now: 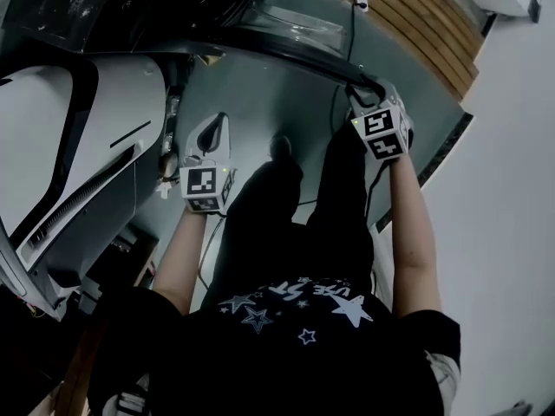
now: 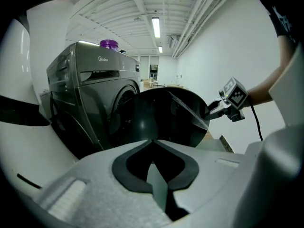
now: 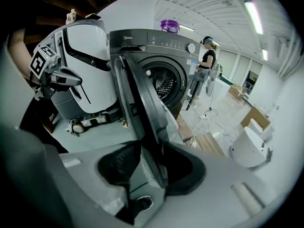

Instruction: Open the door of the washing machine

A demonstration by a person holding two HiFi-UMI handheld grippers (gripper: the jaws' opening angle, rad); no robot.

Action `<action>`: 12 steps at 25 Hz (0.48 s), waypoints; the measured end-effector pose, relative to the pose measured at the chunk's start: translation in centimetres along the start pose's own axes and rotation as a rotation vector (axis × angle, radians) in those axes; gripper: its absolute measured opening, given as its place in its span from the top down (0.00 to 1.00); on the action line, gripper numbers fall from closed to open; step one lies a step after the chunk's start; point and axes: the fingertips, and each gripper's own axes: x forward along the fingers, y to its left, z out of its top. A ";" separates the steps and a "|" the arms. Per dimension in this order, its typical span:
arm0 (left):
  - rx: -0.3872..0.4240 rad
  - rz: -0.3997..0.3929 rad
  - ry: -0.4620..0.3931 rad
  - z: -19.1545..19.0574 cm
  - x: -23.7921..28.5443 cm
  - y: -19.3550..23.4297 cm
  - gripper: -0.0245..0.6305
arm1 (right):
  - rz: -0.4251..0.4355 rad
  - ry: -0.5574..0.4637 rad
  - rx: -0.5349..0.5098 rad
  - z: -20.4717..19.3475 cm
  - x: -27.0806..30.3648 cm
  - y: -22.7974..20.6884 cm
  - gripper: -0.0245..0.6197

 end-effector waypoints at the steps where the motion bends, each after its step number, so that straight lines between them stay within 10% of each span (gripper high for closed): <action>1: 0.010 -0.009 0.009 -0.4 -0.3 0.3 0.95 | -0.007 0.007 0.012 -0.1 -0.1 0.5 0.72; 12: 0.061 -0.097 0.080 -3.6 -0.8 -2.4 0.95 | -0.054 0.004 0.135 -1.6 -2.1 6.8 0.73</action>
